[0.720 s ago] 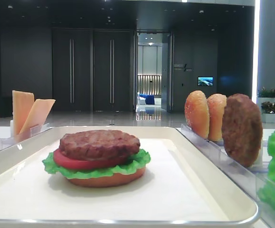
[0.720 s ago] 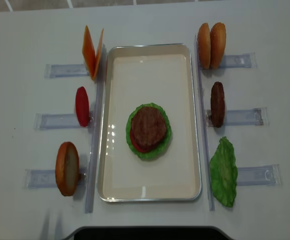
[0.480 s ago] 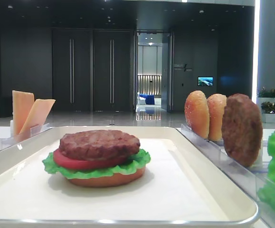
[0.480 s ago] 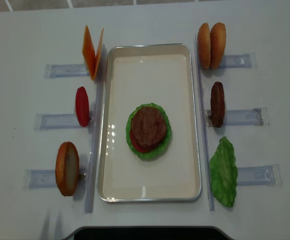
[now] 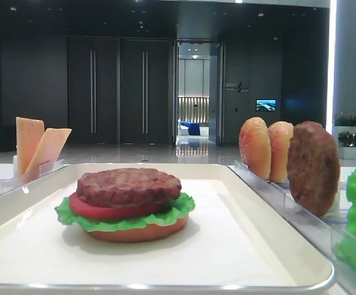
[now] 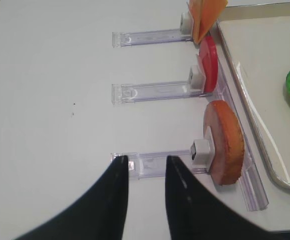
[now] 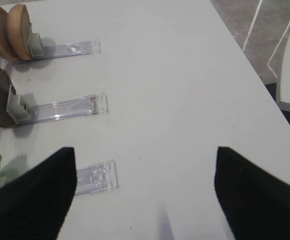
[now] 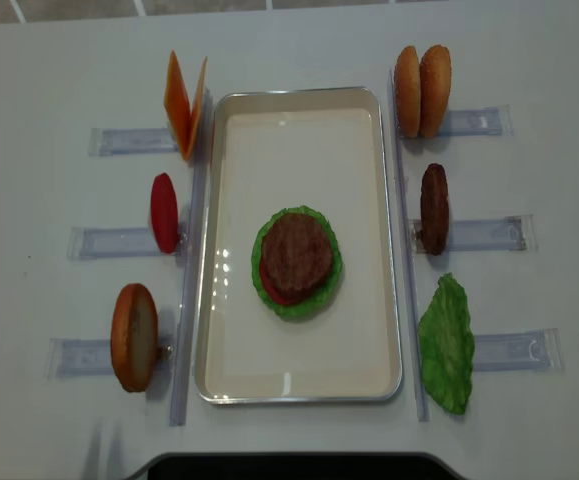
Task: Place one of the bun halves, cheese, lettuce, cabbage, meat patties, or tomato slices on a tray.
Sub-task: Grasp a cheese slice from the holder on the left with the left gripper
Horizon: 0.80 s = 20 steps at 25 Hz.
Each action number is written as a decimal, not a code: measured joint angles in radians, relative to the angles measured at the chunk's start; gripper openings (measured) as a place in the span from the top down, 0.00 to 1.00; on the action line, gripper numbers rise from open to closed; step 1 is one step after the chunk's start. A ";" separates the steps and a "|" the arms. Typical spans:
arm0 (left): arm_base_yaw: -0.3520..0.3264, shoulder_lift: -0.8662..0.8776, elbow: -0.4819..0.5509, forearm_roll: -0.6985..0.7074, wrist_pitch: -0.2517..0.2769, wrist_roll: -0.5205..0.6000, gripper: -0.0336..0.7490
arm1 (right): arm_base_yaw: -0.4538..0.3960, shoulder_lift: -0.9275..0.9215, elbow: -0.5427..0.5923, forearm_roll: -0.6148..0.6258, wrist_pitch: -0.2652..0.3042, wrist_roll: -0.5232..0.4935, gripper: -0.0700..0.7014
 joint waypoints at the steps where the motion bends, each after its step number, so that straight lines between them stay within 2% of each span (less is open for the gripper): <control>1: 0.000 0.000 0.000 0.000 0.000 0.000 0.72 | 0.000 0.000 0.000 0.000 0.000 0.000 0.21; 14: 0.000 0.000 0.000 0.000 0.000 0.000 0.86 | 0.000 0.000 0.000 0.001 -0.001 0.002 0.21; 20: 0.000 0.000 0.000 -0.003 0.000 0.000 0.88 | 0.000 0.000 0.000 0.001 -0.002 0.003 0.21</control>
